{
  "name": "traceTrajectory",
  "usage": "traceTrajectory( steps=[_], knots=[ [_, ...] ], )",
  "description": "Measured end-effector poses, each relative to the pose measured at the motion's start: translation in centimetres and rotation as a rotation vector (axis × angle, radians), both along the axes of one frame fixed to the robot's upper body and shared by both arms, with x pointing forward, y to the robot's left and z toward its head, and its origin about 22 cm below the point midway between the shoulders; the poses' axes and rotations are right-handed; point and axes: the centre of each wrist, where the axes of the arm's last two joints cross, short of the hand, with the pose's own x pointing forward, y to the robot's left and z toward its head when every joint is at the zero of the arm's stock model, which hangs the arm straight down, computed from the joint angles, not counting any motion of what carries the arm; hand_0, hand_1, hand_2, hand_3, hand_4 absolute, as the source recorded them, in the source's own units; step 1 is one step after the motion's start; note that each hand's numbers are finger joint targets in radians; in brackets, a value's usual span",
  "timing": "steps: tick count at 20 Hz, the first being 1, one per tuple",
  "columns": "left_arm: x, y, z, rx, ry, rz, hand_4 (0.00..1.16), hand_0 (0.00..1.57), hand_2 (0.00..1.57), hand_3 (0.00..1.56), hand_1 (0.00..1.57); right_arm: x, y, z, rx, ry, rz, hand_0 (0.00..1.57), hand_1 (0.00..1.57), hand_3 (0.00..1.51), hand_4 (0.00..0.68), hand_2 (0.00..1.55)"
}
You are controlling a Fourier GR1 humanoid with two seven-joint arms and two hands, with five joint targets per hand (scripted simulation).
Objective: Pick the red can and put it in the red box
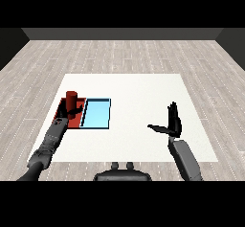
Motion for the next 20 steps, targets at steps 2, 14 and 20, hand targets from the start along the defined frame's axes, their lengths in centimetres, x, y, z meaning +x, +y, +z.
traceTrajectory(
  steps=[2, 14, 20],
  knots=[
    [-0.2, -0.1, -0.9, 0.006, 0.074, 0.033, 0.74, 0.69, 0.72, 0.49, 0.69, 0.5, 0.1, -0.5, 0.014, 0.009, -0.003, 0.00, 0.00, 0.00, 0.000, 0.00],
    [-2.8, 2.6, -3.5, -0.062, 0.325, 0.228, 0.00, 0.00, 0.00, 0.00, 0.00, 2.5, -0.7, -1.5, 0.029, 0.004, -0.016, 0.00, 0.00, 0.00, 0.000, 0.00],
    [-3.3, 3.5, -3.5, -0.090, 0.415, 0.217, 0.00, 0.00, 0.00, 0.00, 0.00, 2.8, -1.0, -1.7, 0.035, -0.005, -0.015, 0.00, 0.00, 0.00, 0.000, 0.00]
  ],
)
